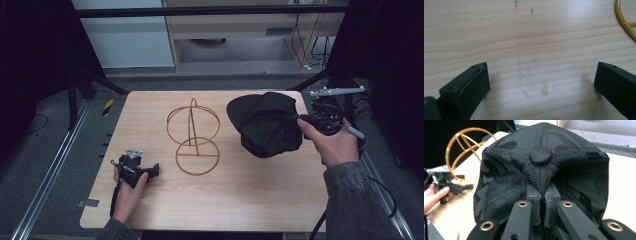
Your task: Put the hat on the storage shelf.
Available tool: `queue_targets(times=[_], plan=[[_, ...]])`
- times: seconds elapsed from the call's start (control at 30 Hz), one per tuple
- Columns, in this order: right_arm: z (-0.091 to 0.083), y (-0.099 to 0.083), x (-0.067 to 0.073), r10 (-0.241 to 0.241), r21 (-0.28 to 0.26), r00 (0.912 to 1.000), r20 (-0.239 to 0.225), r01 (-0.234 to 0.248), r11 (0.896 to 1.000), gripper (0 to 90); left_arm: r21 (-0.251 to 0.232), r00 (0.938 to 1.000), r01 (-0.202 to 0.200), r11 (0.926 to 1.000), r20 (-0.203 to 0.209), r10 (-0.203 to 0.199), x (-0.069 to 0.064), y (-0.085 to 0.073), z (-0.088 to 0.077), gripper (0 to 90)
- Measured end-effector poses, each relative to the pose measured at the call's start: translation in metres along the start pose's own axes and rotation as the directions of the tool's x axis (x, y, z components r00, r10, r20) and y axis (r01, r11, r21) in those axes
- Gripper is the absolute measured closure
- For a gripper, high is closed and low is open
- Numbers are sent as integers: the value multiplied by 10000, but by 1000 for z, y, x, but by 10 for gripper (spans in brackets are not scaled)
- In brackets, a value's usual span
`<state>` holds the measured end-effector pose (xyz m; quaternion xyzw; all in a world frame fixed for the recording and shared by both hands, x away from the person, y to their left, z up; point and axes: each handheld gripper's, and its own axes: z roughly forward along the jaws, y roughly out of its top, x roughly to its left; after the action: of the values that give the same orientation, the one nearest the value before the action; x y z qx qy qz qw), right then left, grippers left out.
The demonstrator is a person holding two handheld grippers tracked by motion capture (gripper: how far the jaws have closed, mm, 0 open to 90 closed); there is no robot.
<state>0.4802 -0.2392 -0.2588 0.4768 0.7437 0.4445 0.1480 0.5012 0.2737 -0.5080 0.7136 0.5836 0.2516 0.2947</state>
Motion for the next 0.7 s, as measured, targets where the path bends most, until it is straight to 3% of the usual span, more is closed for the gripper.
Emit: queue_targets(times=[0.7], plan=[[9, 39, 29, -346, -874, 9992, -200, 327, 9956, 856, 20, 10000, 30, 10000, -39, -30, -1, 0, 0, 0]])
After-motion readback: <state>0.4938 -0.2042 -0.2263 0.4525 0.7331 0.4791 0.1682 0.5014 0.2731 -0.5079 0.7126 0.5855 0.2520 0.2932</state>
